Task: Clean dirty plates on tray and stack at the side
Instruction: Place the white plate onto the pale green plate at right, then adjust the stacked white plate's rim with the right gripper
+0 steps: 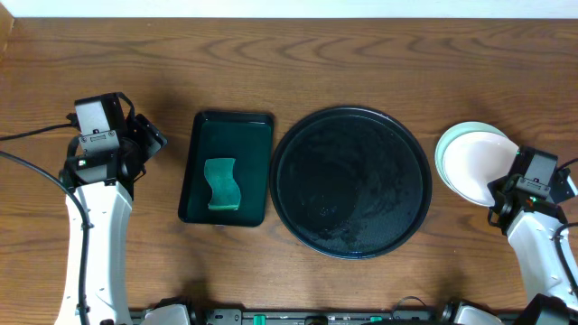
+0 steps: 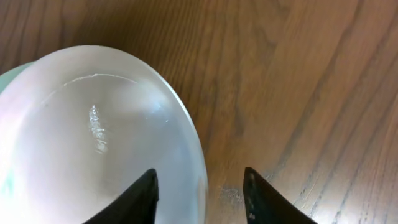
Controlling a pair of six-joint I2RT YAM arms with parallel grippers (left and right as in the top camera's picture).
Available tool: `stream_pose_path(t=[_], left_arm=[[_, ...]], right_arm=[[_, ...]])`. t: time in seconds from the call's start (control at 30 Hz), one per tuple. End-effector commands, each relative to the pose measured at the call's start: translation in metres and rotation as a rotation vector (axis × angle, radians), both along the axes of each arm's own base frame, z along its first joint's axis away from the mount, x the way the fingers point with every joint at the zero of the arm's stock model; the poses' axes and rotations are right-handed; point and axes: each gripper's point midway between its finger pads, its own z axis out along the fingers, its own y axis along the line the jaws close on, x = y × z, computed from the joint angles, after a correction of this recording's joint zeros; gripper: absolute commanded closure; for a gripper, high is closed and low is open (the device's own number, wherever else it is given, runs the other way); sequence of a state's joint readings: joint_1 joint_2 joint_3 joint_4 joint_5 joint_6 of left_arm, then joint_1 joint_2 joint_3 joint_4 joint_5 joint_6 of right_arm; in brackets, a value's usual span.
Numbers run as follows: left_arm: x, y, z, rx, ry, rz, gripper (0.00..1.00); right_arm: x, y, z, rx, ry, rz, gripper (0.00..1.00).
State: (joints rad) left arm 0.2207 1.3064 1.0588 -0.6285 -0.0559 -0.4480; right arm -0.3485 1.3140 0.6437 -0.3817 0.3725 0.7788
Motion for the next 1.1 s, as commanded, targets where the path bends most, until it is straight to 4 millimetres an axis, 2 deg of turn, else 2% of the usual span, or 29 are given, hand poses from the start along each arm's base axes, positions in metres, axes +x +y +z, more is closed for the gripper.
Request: stream_pose_path(t=[0.0,0.1,0.2,0.27,0.77,1.07], left_arm=[[0.002,0.004,0.006,0.012,-0.010,0.011,0.19],[0.002,0.004,0.006,0.013,-0.010,0.011,0.19],[0.002,0.004,0.006,0.013,-0.010,0.011,0.19],[0.002,0.004,0.006,0.013,-0.010,0.011,0.19],[0.002,0.004,0.006,0.012,-0.010,0.011,0.19],[0.002,0.004,0.006,0.012,-0.010,0.011,0.19]], right_arm=[[-0.004,-0.001,-0.001,-0.008,0.016,-0.003,0.56],[-0.007,0.000,-0.003,-0.004,0.031,-0.001,0.67],[-0.010,0.001,-0.005,0.002,0.047,-0.001,0.91],[-0.012,0.001,-0.006,0.005,0.054,-0.001,0.98],[-0.020,0.004,-0.010,0.020,0.091,-0.001,0.99],[-0.036,0.020,-0.022,0.105,0.168,0.024,0.99]])
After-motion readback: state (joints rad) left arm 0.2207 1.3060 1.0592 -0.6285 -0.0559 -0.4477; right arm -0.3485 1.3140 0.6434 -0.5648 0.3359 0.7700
